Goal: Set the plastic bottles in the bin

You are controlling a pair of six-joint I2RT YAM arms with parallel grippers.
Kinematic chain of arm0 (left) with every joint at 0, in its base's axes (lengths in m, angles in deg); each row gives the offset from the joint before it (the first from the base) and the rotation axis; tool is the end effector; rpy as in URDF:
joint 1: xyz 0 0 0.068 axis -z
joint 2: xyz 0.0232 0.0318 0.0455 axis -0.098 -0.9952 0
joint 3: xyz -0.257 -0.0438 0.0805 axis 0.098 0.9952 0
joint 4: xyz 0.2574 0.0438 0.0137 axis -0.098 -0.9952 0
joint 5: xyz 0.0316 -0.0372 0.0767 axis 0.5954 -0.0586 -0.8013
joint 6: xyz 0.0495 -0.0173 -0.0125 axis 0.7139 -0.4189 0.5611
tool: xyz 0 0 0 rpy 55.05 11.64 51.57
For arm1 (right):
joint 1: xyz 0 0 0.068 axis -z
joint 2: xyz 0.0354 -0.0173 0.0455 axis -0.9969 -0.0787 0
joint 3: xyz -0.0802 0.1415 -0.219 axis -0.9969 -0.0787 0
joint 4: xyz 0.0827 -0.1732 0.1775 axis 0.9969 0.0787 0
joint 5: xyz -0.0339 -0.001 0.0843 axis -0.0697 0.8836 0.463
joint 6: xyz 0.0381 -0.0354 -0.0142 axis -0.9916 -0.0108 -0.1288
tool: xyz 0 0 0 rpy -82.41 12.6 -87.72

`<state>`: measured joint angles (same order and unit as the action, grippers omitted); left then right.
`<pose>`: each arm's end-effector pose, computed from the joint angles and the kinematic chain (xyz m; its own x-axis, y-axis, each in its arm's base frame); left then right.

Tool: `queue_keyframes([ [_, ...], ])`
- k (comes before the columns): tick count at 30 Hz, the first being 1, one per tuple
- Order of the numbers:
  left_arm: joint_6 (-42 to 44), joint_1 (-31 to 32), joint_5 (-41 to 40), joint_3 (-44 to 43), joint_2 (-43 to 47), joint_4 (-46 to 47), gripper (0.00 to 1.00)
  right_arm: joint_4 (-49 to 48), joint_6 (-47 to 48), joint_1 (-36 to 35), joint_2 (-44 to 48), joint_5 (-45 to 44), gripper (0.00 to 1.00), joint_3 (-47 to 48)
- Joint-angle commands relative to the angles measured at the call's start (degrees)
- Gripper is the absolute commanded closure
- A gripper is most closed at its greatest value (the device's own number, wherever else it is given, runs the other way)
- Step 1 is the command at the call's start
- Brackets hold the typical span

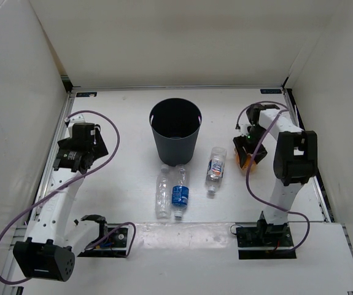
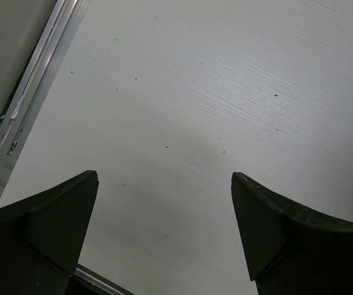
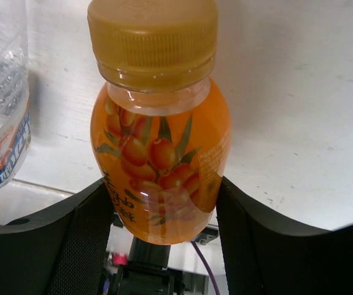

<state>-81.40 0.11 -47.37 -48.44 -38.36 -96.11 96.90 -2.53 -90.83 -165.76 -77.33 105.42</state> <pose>0.1879 -0.0026 0.3101 -0.6378 -0.2425 -0.7310 -0.4522 0.8862 0.1006 0.3410 0.0347 0.1851 -0.9494 -0.3073 0.0657 -0.3009 0.9493 0.0914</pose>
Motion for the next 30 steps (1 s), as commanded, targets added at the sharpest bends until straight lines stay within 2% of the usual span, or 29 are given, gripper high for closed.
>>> queue_keyframes([
  [1,-0.62,-0.20,1.49,-1.58,-1.27,0.99,0.00,0.12,-3.10,0.16,5.35,-2.72,1.00,4.14],
  [4,-1.50,-0.29,2.11,-2.11,-2.24,0.11,0.00,-0.15,-6.09,0.07,9.39,-3.53,1.00,7.65],
  [7,-2.99,-0.29,1.67,-2.37,-2.68,0.10,0.00,-0.85,-9.60,1.47,13.09,-0.29,1.00,13.98],
  [8,-3.26,-0.29,1.58,-1.94,-2.51,0.28,0.00,-1.63,-12.14,3.83,14.05,5.21,1.00,17.65],
  [11,-3.35,-0.29,1.76,-0.97,-1.19,1.68,0.00,-8.13,-20.75,6.47,17.58,12.69,1.00,21.45],
  [13,-3.70,-0.46,1.93,-0.44,-0.66,2.21,0.00,-10.52,-25.85,5.79,17.49,13.44,1.00,26.28],
  [15,-3.70,-0.46,1.85,-0.44,-0.48,2.48,0.00,-11.83,-27.45,2.01,17.49,12.82,1.00,30.23],
  [21,-4.93,-2.04,1.93,-1.31,0.48,2.39,0.00,-14.73,-20.45,-11.24,20.64,4.13,1.00,32.98],
  [25,-5.19,-3.19,2.11,-1.14,0.83,2.30,0.00,-22.28,-13.93,-18.11,23.73,5.52,1.00,28.86],
  [30,-5.10,-5.30,6.67,-0.88,-0.04,2.56,0.00,-22.91,-9.71,-24.79,22.59,10.62,1.00,28.76],
])
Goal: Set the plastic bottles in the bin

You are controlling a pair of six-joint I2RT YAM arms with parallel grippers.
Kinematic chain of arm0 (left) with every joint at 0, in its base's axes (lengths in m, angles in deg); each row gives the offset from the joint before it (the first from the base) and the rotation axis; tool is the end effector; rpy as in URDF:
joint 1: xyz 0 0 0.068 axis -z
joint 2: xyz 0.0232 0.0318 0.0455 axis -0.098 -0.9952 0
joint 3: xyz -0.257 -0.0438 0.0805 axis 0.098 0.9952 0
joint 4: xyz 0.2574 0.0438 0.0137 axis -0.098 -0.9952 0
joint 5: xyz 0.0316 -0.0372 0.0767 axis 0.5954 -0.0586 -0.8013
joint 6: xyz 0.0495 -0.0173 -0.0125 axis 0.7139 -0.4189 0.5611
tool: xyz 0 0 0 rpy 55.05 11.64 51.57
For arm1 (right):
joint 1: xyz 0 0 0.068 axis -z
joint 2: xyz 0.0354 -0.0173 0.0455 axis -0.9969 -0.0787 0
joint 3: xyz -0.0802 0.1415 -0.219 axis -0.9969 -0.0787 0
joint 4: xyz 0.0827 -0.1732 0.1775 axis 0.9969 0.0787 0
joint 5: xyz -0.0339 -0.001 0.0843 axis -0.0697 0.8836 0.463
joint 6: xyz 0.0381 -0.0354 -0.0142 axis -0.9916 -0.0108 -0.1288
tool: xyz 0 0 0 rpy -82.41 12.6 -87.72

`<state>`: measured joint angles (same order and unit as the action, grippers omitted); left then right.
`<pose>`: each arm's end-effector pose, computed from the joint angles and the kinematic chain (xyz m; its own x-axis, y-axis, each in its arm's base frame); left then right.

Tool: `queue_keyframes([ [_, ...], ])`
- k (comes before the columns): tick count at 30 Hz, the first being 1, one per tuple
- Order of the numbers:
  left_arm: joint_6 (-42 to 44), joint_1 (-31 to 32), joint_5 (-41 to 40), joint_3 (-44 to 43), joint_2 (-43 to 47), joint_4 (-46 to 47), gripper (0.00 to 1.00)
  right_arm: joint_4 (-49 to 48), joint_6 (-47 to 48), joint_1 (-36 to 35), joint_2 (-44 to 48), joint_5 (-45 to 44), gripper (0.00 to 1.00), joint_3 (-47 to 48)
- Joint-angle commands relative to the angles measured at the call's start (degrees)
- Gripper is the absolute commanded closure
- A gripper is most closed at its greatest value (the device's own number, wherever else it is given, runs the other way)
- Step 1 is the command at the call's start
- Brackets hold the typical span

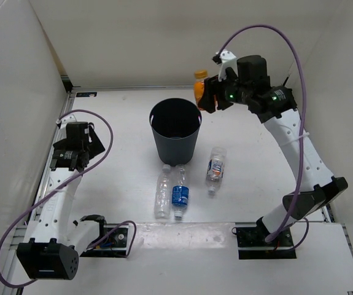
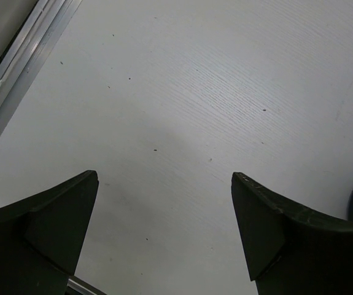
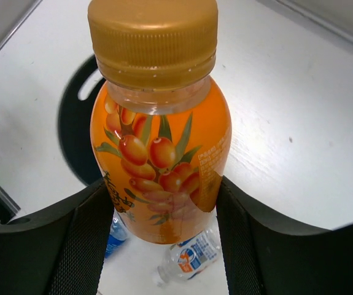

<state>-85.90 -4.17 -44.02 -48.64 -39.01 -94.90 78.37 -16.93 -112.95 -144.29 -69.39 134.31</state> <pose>0.1921 0.0094 0.3101 -0.5805 -0.3655 -0.7277 -0.5321 0.8467 -0.0008 0.2776 0.1529 0.4736 -0.4074 -0.1771 -0.8959 -0.6075 0.7851 0.1210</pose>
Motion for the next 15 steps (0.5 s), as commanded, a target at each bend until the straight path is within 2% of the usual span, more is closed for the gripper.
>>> queue_keyframes([
  [1,-0.78,-3.10,4.38,-0.68,0.70,1.28,0.00,-4.46,7.05,-3.38,0.86,2.60,1.00,-0.57],
  [7,-1.04,-3.56,7.20,1.34,0.61,3.12,0.00,-5.69,12.70,-11.81,-1.24,-1.69,1.00,-1.45],
  [15,0.19,-3.65,8.43,2.31,2.36,2.95,0.00,-7.80,15.69,-14.11,-2.83,-4.60,1.00,-3.03],
])
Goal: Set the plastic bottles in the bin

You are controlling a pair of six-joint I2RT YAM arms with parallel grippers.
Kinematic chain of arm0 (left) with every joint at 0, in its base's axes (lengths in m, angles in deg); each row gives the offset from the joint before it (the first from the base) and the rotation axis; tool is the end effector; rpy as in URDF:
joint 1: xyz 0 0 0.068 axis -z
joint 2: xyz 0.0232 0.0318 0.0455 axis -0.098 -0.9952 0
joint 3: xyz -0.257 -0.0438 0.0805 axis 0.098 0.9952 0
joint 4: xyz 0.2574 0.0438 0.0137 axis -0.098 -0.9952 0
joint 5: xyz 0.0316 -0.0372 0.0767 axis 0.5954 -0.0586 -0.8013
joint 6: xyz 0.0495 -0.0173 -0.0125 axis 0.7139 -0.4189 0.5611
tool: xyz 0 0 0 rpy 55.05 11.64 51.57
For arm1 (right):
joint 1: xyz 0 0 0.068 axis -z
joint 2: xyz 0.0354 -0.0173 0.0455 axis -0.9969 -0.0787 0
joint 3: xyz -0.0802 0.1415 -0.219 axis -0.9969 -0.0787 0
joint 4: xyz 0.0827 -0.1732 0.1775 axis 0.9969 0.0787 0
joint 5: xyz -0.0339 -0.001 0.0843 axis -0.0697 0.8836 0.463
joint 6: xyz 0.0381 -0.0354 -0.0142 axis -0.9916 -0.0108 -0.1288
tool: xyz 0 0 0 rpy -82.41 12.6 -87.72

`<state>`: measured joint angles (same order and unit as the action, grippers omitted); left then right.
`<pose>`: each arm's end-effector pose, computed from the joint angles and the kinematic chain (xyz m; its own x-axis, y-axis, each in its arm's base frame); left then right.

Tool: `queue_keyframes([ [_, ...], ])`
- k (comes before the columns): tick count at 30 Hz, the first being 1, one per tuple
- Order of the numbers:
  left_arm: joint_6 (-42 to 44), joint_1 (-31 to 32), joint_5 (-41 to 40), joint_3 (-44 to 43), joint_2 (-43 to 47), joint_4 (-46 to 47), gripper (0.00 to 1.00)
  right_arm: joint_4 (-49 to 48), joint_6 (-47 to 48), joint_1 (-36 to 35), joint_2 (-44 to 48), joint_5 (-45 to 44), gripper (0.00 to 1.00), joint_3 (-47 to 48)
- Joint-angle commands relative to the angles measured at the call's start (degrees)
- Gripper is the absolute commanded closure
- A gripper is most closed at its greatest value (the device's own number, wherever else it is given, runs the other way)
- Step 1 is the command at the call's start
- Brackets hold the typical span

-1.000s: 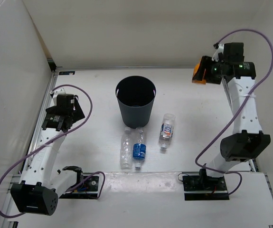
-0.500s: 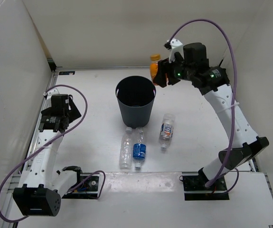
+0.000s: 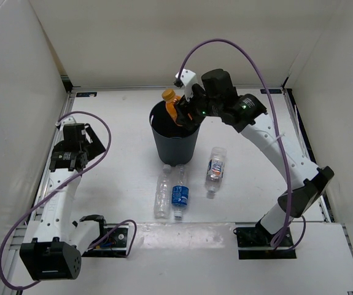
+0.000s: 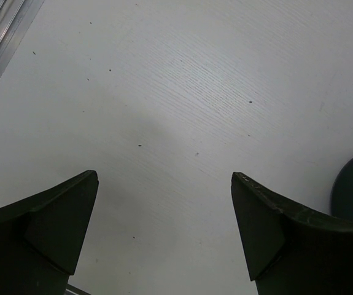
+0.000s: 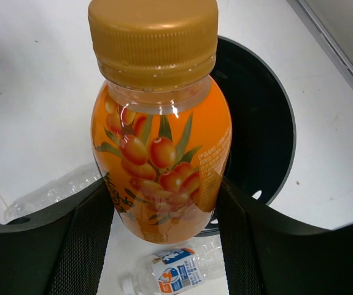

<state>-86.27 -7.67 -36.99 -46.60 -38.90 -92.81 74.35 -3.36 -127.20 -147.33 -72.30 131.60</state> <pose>0.1939 0.0172 0.3006 -0.5828 -0.4244 -0.6930 -0.5184 0.8509 -0.0851 0.2522 0.2326 0.4491 -0.1835 -0.4332 -0.8824 -0.8185 0.5645 -0.1069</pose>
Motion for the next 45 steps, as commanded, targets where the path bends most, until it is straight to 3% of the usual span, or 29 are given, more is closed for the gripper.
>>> queue_keyframes([
  [1,0.73,-0.15,1.31,0.54,2.35,0.50,0.00,-3.87,2.03,0.05,0.30,-1.78,0.97,-0.76],
  [2,1.00,-0.33,1.22,0.63,2.43,0.50,0.00,-4.13,2.12,-0.03,0.30,-1.87,0.93,-1.20],
  [5,1.09,-0.24,1.83,0.72,2.52,0.32,0.00,-4.83,2.20,0.14,0.30,-1.96,0.62,-1.64],
  [7,1.09,-0.07,2.36,0.72,2.26,-0.03,0.00,-5.36,2.03,0.32,0.38,-2.22,0.29,-1.73],
  [11,0.65,-0.15,2.89,0.36,1.91,-0.12,0.00,-5.63,1.59,1.02,0.47,-2.40,0.10,-1.47],
  [24,0.74,-0.24,3.77,0.63,1.73,0.58,0.00,-6.86,-0.69,4.36,1.00,-5.12,0.10,0.47],
  [27,0.74,-0.15,3.77,0.63,1.91,0.32,0.00,-9.57,-1.22,4.71,1.70,-14.30,0.10,-1.64],
  [31,0.82,-0.24,3.86,1.06,2.43,-0.03,0.00,-12.22,-7.87,8.91,2.76,-19.53,0.10,-4.01],
  [33,0.65,-0.24,3.68,1.42,2.70,0.14,0.00,-12.05,-10.61,12.16,3.11,-19.10,0.10,-4.80],
  [38,-0.14,-0.24,4.03,2.21,2.88,0.14,0.00,-10.20,-20.11,22.26,3.55,-4.26,0.10,-13.22],
  [45,0.29,-0.24,4.91,2.21,2.35,-0.64,0.00,-10.64,-18.55,25.02,5.66,1.55,0.10,-28.60],
])
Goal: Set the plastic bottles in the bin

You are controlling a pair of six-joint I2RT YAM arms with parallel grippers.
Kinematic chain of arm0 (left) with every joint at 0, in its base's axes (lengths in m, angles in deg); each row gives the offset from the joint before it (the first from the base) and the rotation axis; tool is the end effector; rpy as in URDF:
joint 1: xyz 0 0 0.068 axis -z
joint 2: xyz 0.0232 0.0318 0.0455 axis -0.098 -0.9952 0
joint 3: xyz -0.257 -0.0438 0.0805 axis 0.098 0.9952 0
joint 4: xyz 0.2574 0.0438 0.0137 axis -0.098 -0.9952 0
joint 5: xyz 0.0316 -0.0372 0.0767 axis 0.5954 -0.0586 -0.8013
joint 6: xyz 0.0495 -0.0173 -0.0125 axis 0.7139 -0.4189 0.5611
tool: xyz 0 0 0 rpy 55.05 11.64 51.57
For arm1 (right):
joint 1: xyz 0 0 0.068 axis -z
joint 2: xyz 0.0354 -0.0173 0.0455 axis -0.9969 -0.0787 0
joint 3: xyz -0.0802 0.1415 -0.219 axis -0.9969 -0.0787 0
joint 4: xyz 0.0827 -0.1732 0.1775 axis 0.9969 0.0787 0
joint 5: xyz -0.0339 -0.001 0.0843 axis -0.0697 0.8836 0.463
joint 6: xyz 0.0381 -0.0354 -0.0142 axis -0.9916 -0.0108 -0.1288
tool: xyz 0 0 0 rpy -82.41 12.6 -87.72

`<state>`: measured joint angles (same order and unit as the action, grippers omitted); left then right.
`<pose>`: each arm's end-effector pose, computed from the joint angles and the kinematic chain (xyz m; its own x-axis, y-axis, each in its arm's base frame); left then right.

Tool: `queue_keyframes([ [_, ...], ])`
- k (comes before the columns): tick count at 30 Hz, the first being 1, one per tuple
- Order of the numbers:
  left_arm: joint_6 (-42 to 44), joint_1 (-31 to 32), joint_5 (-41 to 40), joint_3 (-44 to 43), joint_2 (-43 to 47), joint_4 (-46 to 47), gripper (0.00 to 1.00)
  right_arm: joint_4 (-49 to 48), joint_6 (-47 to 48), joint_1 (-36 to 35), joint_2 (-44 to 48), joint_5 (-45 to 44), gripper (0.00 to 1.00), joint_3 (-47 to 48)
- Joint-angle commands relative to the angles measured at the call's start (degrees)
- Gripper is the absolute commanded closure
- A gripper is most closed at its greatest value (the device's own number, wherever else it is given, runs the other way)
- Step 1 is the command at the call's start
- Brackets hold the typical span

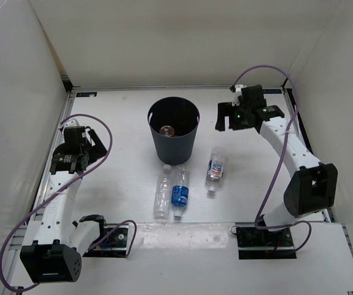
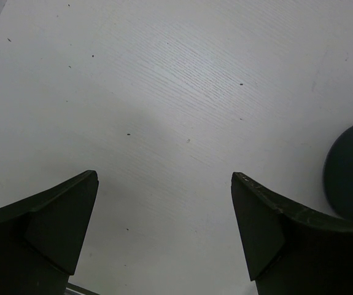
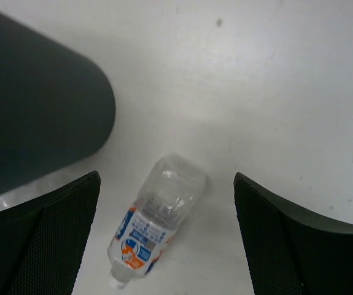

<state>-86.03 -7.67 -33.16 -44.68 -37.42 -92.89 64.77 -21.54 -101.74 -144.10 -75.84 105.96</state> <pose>0.1883 0.0147 0.2937 -0.6087 -0.4288 -0.6676 -0.4787 0.8695 -0.1220 0.3299 0.1000 0.3353 -0.6589 -0.0764 -0.7484 -0.2804 0.9481 0.1501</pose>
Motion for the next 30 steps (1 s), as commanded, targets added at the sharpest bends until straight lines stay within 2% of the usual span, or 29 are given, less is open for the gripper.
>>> queue_keyframes([
  [1,0.14,-0.15,1.09,0.29,0.77,-0.47,0.00,-1.07,0.00,-0.19,2.08,5.53,0.10,-3.68],
  [12,0.58,-0.24,1.26,1.78,1.65,-3.54,0.00,1.04,-2.11,4.12,-3.99,9.48,0.10,-9.05],
  [18,1.20,-0.15,1.87,2.83,4.90,-3.73,0.00,2.71,-0.18,2.02,-6.45,11.42,0.10,-9.58],
  [30,2.16,-0.24,2.14,3.63,5.17,-4.69,0.00,6.14,-0.44,-0.01,-10.84,11.42,0.10,-9.93],
])
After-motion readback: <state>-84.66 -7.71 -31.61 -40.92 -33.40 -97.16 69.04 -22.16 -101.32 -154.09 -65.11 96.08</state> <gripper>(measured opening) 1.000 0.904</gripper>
